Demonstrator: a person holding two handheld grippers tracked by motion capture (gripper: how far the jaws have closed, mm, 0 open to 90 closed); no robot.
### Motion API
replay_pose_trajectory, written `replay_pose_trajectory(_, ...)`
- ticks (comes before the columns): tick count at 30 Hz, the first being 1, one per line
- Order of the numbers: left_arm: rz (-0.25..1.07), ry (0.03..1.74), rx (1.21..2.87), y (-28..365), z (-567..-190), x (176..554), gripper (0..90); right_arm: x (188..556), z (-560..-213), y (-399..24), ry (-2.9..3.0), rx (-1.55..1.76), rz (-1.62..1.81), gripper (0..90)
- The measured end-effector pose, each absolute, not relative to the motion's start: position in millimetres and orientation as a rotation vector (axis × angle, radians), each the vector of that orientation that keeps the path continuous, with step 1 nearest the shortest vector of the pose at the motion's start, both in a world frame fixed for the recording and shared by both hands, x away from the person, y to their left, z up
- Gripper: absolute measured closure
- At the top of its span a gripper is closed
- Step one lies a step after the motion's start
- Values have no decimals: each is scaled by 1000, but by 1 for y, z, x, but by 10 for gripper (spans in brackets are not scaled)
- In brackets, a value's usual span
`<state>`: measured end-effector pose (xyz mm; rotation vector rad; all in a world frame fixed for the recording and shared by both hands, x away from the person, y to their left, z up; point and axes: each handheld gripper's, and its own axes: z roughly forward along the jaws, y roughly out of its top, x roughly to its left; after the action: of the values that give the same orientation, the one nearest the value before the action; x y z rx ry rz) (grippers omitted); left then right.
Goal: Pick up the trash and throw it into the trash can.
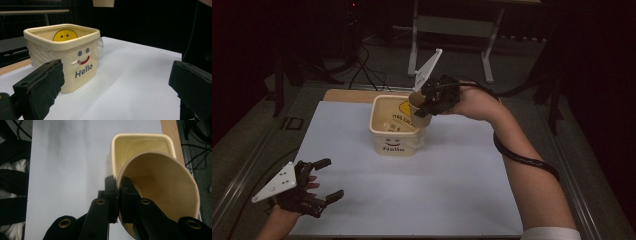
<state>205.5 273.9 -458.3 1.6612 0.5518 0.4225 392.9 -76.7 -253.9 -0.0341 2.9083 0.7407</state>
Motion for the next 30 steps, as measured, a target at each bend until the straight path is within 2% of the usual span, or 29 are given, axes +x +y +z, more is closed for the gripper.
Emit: replay_pose_trajectory(30, 418, 551, 1654, 276, -459, 204, 8, 434, -246, -42, 2898, -39, 799, 859)
